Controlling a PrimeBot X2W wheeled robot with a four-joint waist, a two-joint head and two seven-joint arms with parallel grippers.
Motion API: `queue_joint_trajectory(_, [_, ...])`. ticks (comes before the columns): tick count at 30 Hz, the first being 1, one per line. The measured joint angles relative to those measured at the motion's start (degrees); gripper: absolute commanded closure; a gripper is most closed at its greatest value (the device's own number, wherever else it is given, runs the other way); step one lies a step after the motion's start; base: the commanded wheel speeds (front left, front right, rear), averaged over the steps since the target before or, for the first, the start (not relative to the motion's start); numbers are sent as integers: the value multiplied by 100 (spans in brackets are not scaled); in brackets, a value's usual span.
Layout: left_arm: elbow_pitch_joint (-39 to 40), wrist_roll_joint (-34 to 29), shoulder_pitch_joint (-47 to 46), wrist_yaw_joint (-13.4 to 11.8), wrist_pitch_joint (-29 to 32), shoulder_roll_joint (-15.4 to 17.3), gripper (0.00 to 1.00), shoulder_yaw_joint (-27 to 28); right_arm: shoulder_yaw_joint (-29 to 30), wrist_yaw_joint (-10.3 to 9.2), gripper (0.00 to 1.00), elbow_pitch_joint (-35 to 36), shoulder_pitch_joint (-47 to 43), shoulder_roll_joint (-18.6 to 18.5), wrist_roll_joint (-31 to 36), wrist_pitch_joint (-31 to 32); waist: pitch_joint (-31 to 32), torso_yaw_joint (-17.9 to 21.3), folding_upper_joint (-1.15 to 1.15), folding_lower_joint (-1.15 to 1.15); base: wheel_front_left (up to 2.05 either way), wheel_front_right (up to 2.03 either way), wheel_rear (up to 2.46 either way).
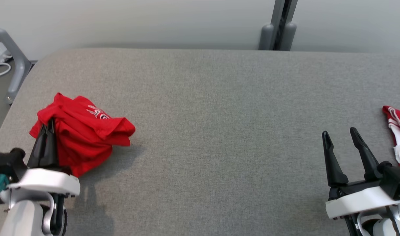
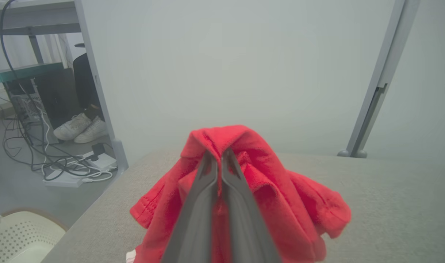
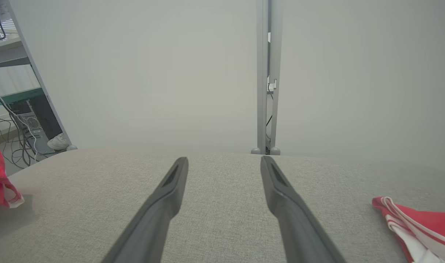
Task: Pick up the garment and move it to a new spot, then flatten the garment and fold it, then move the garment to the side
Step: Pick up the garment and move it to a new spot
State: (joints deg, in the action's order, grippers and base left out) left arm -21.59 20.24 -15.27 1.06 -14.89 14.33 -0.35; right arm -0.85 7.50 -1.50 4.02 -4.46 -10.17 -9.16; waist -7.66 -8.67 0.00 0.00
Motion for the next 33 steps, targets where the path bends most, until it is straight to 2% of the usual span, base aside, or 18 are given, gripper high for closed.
queue_joint_trajectory(5, [893, -67, 718, -199, 102, -37, 100, -31, -20, 0, 0, 32, -182, -2, -19, 32, 270, 89, 0, 0, 0, 0, 0])
queue_joint_trajectory(10, [1593, -142, 1139, -289, 453, -46, 100, -216, -43, 0, 0, 88, -260, 0, -41, 85, 387, 252, 0, 0, 0, 0, 0])
queue_joint_trajectory(17, [2019, -264, 1171, -268, 732, -114, 100, -565, -71, 0, 0, 219, -255, -37, -40, 157, 402, 599, 0, 0, 0, 0, 0])
queue_joint_trajectory(22, [2007, -318, 879, -85, 789, -277, 100, -968, -101, 0, 0, 288, -186, -80, -40, 209, 335, 996, 0, 0, 0, 0, 0])
queue_joint_trajectory(25, [1802, -330, 577, 96, 814, -470, 100, -1304, -165, 0, 0, 316, -64, -80, -45, 208, 226, 1371, 0, 0, 0, 0, 0])
queue_joint_trajectory(33, [1063, -409, 7, 352, 833, -751, 100, -1903, -269, 0, 0, 209, 58, -21, -129, 71, -168, 2093, 0, 0, 0, 0, 0])
